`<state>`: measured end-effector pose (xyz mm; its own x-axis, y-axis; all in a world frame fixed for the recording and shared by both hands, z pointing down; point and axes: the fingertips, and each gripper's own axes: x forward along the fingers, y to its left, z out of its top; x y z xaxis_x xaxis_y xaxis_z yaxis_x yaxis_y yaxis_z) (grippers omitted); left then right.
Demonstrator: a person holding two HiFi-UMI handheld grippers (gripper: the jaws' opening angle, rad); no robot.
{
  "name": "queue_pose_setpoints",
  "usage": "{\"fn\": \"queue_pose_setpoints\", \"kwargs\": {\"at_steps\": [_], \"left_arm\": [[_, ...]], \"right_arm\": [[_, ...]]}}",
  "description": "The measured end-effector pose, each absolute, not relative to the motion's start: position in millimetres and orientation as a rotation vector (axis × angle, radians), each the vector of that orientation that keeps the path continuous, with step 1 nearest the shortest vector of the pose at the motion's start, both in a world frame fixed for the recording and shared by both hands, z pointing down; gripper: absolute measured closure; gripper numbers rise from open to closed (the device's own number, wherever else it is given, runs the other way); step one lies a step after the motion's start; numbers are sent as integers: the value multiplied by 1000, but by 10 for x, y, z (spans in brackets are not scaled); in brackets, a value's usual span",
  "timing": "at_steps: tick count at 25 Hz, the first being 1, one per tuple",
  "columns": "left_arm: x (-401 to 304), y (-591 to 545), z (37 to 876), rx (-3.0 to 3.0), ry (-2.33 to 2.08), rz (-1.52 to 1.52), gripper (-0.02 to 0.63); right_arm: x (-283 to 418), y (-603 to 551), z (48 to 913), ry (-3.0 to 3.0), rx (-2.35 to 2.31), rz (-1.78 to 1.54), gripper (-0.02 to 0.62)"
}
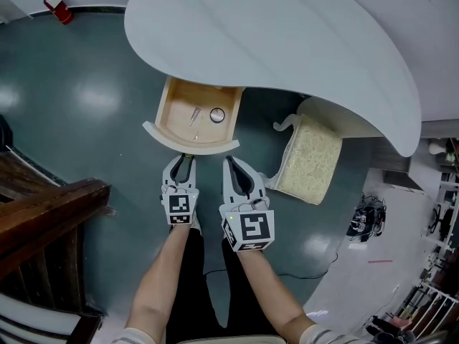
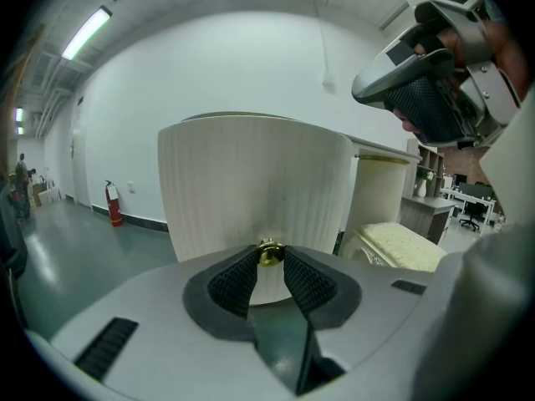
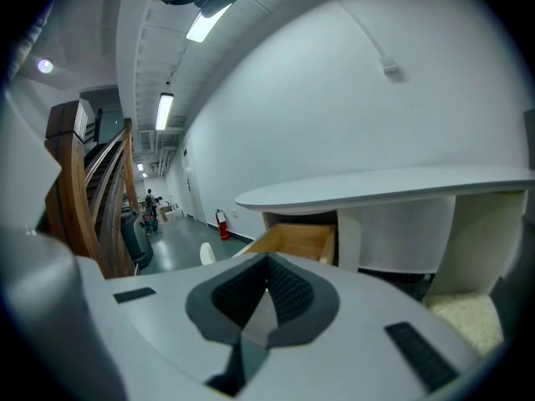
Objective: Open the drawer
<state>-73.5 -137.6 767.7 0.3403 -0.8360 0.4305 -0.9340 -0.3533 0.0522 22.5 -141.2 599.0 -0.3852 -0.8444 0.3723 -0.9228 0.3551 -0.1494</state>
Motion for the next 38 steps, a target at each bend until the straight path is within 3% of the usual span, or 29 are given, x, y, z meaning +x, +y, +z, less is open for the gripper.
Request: {"fn": "queue_pose_setpoints", "kwargs": {"at_steps": [33,36,38], "left_arm": [[-851,-1168,7649,2183,-1596,560,503],[-870,-1152,7521,2184,-1609,517,567],[-877,-1134,7424,2181,-1615,489,576]], "right_arm": [[190,-1372,5796,-2390,1574,485,581],[177,-1383,5790,-2392,1571,480,581],[165,-1369,5782,-2390,1570,485,581]]}}
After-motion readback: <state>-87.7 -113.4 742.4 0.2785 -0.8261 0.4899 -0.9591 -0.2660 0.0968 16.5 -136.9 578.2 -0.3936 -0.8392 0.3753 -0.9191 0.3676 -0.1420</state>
